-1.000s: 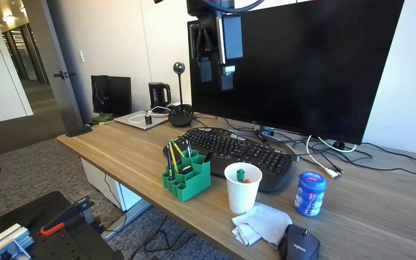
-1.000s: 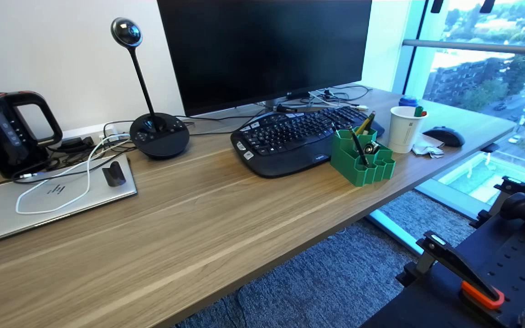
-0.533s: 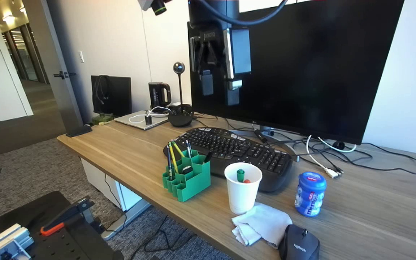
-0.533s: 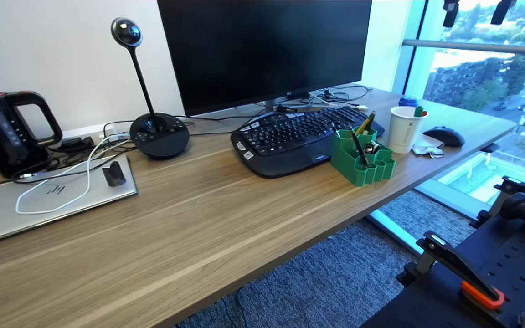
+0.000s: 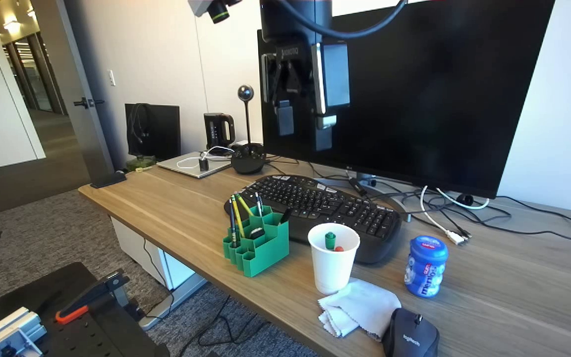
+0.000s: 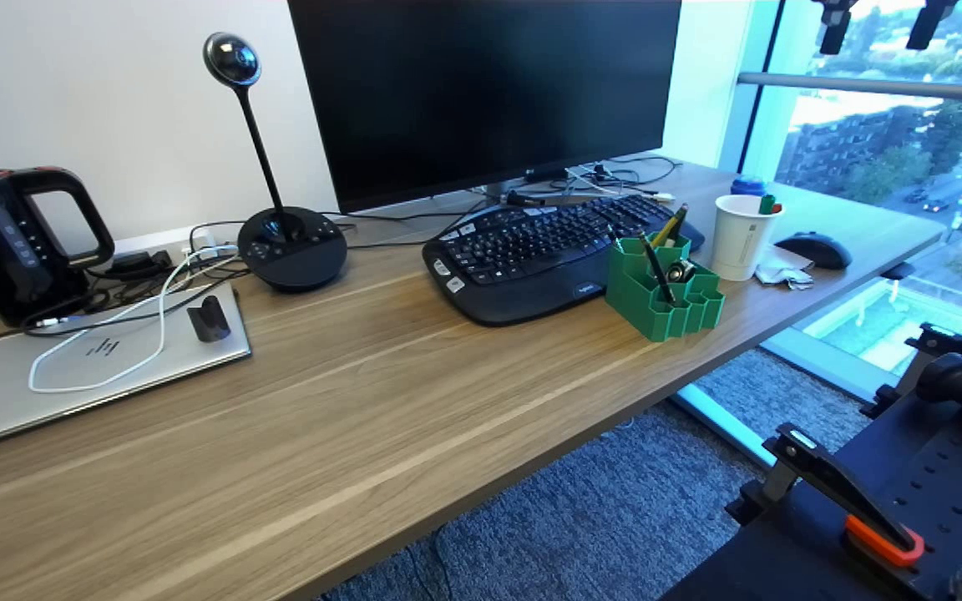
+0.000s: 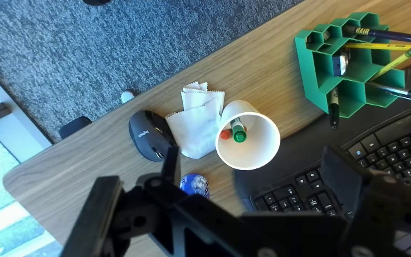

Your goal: Remove the pen from the cup and put it in the green holder

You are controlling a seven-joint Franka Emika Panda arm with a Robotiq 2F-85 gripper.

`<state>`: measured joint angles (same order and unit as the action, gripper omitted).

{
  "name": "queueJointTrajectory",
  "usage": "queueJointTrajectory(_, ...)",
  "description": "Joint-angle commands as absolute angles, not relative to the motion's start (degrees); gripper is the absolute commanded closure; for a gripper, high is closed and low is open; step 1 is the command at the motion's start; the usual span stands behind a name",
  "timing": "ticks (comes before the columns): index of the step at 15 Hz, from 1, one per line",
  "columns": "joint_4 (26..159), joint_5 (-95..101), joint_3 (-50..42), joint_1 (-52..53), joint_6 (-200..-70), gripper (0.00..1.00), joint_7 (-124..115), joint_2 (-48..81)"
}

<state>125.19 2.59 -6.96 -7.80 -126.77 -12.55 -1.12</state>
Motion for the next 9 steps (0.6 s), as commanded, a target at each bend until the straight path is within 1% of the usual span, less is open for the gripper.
queueJointTrajectory(1,125.1,2.6,-7.1,-7.7,-126.6,0.0,-12.5,-1.1)
queueJointTrajectory(5,125.1,2.8,-6.9,-7.6,-127.1,0.0,-13.1,-0.7)
queueJointTrajectory(9,124.9,5.6,-6.2,-6.5,-132.2,0.0,-18.8,2.8)
